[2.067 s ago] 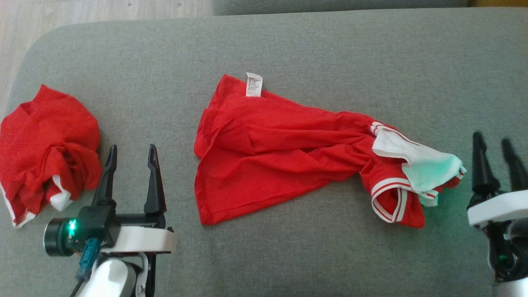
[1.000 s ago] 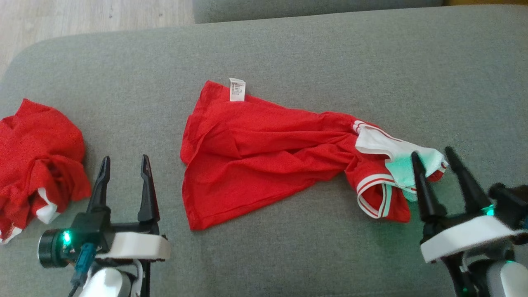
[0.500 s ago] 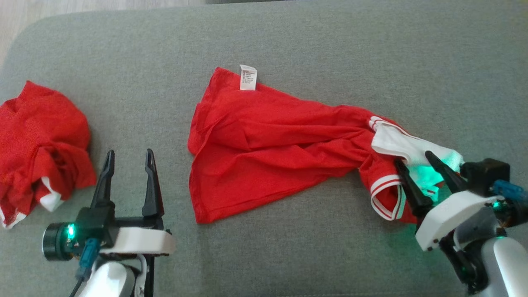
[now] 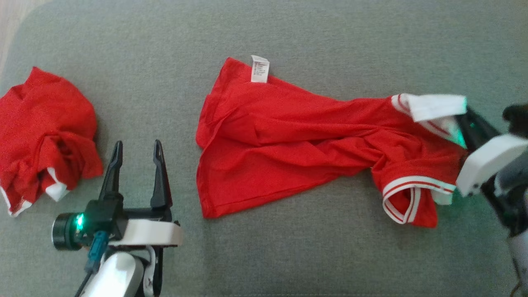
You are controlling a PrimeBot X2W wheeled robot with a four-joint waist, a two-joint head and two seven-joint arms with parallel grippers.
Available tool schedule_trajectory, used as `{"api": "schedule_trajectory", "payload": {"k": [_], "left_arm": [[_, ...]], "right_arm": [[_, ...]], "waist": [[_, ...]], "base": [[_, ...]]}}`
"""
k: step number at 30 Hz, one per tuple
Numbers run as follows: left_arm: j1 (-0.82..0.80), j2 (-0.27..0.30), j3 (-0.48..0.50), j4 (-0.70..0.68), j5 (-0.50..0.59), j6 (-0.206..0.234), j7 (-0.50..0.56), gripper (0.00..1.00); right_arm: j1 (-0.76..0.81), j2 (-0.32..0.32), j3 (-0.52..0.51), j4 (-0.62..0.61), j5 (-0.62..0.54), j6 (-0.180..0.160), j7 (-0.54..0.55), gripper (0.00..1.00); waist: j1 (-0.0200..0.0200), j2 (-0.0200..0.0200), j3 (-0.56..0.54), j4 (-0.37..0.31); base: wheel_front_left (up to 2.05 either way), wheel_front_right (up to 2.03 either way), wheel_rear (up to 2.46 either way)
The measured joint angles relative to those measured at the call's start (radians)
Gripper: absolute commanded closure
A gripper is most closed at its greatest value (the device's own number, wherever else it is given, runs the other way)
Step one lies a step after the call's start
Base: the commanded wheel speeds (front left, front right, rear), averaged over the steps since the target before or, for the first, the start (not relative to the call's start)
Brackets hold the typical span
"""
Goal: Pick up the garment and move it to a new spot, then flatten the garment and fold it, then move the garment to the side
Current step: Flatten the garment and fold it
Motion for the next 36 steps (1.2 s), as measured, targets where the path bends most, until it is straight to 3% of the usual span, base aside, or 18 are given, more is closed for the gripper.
{"api": "schedule_trajectory", "payload": {"k": [6,7,8,9,17,21,29,36], "left_arm": [[-0.040,-0.021,-0.017,0.019,0.000,-0.017,-0.009,0.00],[-0.046,-0.027,-0.023,0.023,0.000,-0.018,-0.010,0.00],[-0.052,-0.030,-0.030,0.028,0.000,-0.019,-0.014,0.00],[-0.056,-0.033,-0.033,0.033,0.000,-0.026,-0.019,0.00],[-0.063,-0.043,-0.034,0.069,-0.007,-0.031,-0.037,0.00],[-0.062,-0.040,-0.034,0.077,-0.007,-0.031,-0.039,0.00],[-0.053,-0.014,-0.031,0.075,-0.008,-0.024,-0.023,0.00],[-0.022,0.012,-0.028,0.048,-0.015,-0.006,0.006,0.00]], "right_arm": [[-0.149,-0.097,0.052,0.185,0.059,0.000,-0.054,1.00],[-0.169,-0.108,0.060,0.215,0.069,0.000,-0.071,0.96],[-0.188,-0.113,0.066,0.248,0.081,0.000,-0.086,0.28],[-0.206,-0.118,0.077,0.278,0.088,0.000,-0.107,0.00],[-0.286,-0.121,0.116,0.453,0.117,0.000,-0.288,0.00],[-0.292,-0.104,0.097,0.471,0.118,0.000,-0.397,0.00],[-0.162,-0.014,0.022,0.267,0.097,0.000,-0.467,0.00],[0.080,0.106,-0.059,-0.006,0.040,0.000,-0.391,0.00]], "waist": [[0.0000,0.0000,0.021,0.033],[0.0000,0.0000,0.025,0.040],[0.0000,0.0000,0.030,0.046],[0.0001,0.0000,0.034,0.053],[-0.0001,0.0000,0.045,0.069],[-0.0001,0.0000,0.026,0.050],[-0.0001,0.0000,-0.020,0.001],[-0.0002,0.0000,-0.059,-0.042]], "base": [[0.00,0.00,0.00],[0.00,0.00,0.00],[0.00,0.00,0.00],[0.00,0.00,0.00],[0.00,0.00,0.00],[0.00,0.00,0.00],[0.00,0.00,0.00],[0.00,0.00,0.00]]}}
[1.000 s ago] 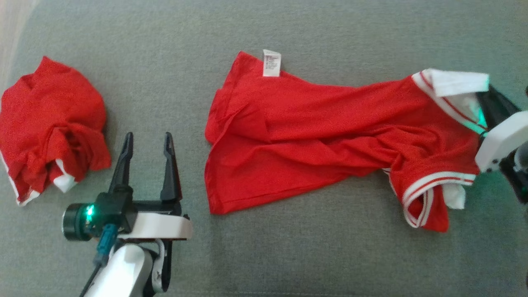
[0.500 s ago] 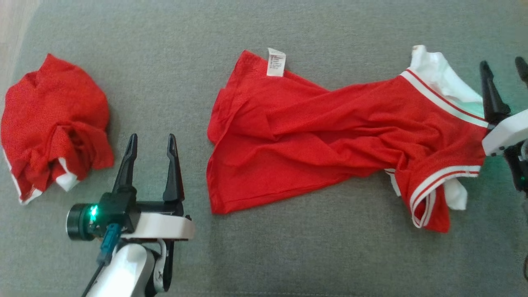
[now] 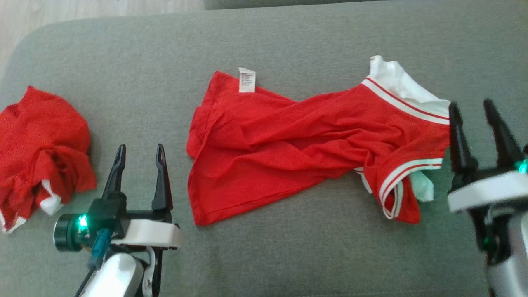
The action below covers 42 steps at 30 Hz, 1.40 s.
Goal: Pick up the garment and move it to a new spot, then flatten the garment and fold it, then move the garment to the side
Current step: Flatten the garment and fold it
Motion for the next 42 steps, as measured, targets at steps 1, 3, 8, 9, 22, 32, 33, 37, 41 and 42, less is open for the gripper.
{"api": "schedule_trajectory", "payload": {"k": [1,3,8,9,22,32,33,37,41,42], "left_arm": [[0.005,0.003,0.000,-0.005,0.000,0.000,0.004,0.00],[0.012,0.010,0.000,-0.012,0.000,0.007,0.009,0.00],[0.014,0.025,0.002,-0.021,0.000,0.017,0.023,0.00],[0.015,0.026,0.002,-0.024,0.000,0.017,0.027,0.00],[0.013,0.034,-0.003,-0.030,0.000,0.016,0.043,0.00],[-0.330,0.039,-0.081,0.037,0.002,-0.162,0.211,0.00],[-0.389,0.034,-0.089,0.062,-0.010,-0.188,0.250,0.00],[-0.564,-0.001,-0.098,0.199,-0.103,-0.285,0.415,0.00],[-0.647,-0.010,-0.101,0.361,-0.185,-0.359,0.571,0.00],[-0.661,-0.009,-0.102,0.399,-0.192,-0.369,0.604,0.00]], "right_arm": [[0.028,0.015,-0.007,-0.035,-0.008,0.000,0.016,0.00],[0.080,0.046,-0.020,-0.102,-0.023,0.000,0.045,0.00],[0.158,0.093,-0.025,-0.207,-0.044,0.000,0.092,0.00],[0.168,0.100,-0.026,-0.226,-0.048,0.000,0.100,0.00],[0.181,0.128,-0.035,-0.303,-0.056,0.000,0.155,0.00],[0.172,0.125,-0.028,-0.318,-0.043,0.000,0.164,0.00],[0.167,0.122,-0.024,-0.318,-0.038,0.000,0.164,0.00],[0.115,0.103,-0.009,-0.317,-0.023,0.000,0.162,0.00],[0.076,0.098,0.012,-0.304,-0.007,0.000,0.150,0.00],[0.071,0.098,0.016,-0.298,-0.003,0.000,0.142,0.00]], "waist": [[0.0000,0.0000,-0.003,-0.005],[0.0000,0.0000,-0.009,-0.014],[0.0001,0.0000,-0.013,-0.029],[0.0000,0.0000,-0.013,-0.032],[0.0001,0.0000,-0.006,-0.043],[0.0003,0.0000,0.065,-0.040],[0.0003,0.0000,0.077,-0.042],[0.0003,0.0000,0.126,-0.054],[0.0004,0.0000,0.168,-0.077],[0.0004,0.0000,0.176,-0.084]], "base": [[0.00,0.00,0.00],[0.00,0.00,0.00],[0.00,0.00,0.00],[0.00,0.00,0.00],[0.00,0.00,0.00],[0.00,0.00,0.00],[0.00,0.00,0.00],[0.00,0.00,0.00],[0.00,0.00,0.00],[0.00,0.00,0.00]]}}
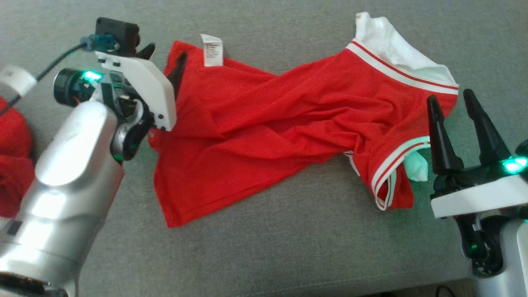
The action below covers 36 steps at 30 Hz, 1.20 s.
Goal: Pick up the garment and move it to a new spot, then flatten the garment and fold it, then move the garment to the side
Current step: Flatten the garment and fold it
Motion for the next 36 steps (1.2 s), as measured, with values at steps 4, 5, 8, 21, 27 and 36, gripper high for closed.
{"api": "schedule_trajectory", "payload": {"k": [4,5,8,21,27,36], "left_arm": [[-0.049,-0.005,0.002,0.121,-0.036,-0.032,0.070,0.00],[-0.058,-0.006,0.004,0.144,-0.047,-0.038,0.072,0.00],[-0.083,-0.016,0.018,0.202,-0.079,-0.048,0.084,0.00],[-0.130,-0.025,0.026,0.282,-0.132,-0.083,0.142,1.00],[-0.135,-0.039,0.008,0.288,-0.123,-0.086,0.105,1.00],[-0.163,-0.080,-0.010,0.304,-0.115,-0.091,0.066,1.00]], "right_arm": [[-0.001,-0.001,0.006,0.025,0.012,0.000,-0.014,0.00],[-0.002,-0.001,0.009,0.031,0.012,0.000,-0.019,0.00],[-0.012,-0.003,0.012,0.049,0.020,0.000,-0.025,0.00],[-0.128,-0.070,-0.004,0.150,0.032,0.000,0.011,0.00],[-0.268,-0.173,0.069,0.347,0.081,0.000,0.075,0.00],[-0.504,-0.236,0.334,0.560,0.171,0.000,0.127,0.00]], "waist": [[0.0000,0.0000,0.027,-0.027],[0.0000,0.0000,0.032,-0.033],[-0.0002,0.0000,0.043,-0.047],[-0.0003,0.0000,0.037,-0.052],[-0.0003,0.0000,0.038,-0.035],[-0.0002,0.0000,0.058,0.017]], "base": [[0.00,0.00,0.00],[0.00,0.00,0.00],[0.00,0.00,0.00],[0.00,0.00,0.00],[0.00,0.00,0.00],[0.00,0.00,0.00]]}}
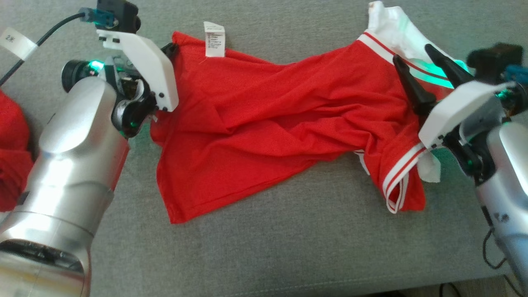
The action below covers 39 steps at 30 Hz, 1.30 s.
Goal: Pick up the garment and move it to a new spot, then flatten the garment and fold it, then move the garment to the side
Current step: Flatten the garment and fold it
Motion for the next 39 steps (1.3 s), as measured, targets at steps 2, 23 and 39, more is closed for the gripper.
{"api": "schedule_trajectory", "payload": {"k": [2,23,39], "left_arm": [[-0.004,-0.003,-0.002,0.003,0.000,0.000,-0.004,1.00],[-0.016,-0.010,-0.012,0.003,0.001,-0.009,-0.239,1.00],[0.022,0.139,0.086,-0.565,0.086,0.136,-0.440,1.00]], "right_arm": [[-0.017,-0.004,0.015,0.021,0.004,0.000,0.000,0.00],[-0.119,-0.054,-0.025,0.217,0.097,0.000,-0.167,1.00],[-0.063,-0.123,-0.330,-0.338,0.007,0.000,-0.188,1.00]], "waist": [[0.0000,0.0000,0.002,0.004],[0.0000,0.0000,-0.026,0.029],[-0.0002,0.0000,-0.242,0.034]], "base": [[0.00,0.00,0.00],[0.00,0.00,0.00],[0.00,0.00,0.00]]}}
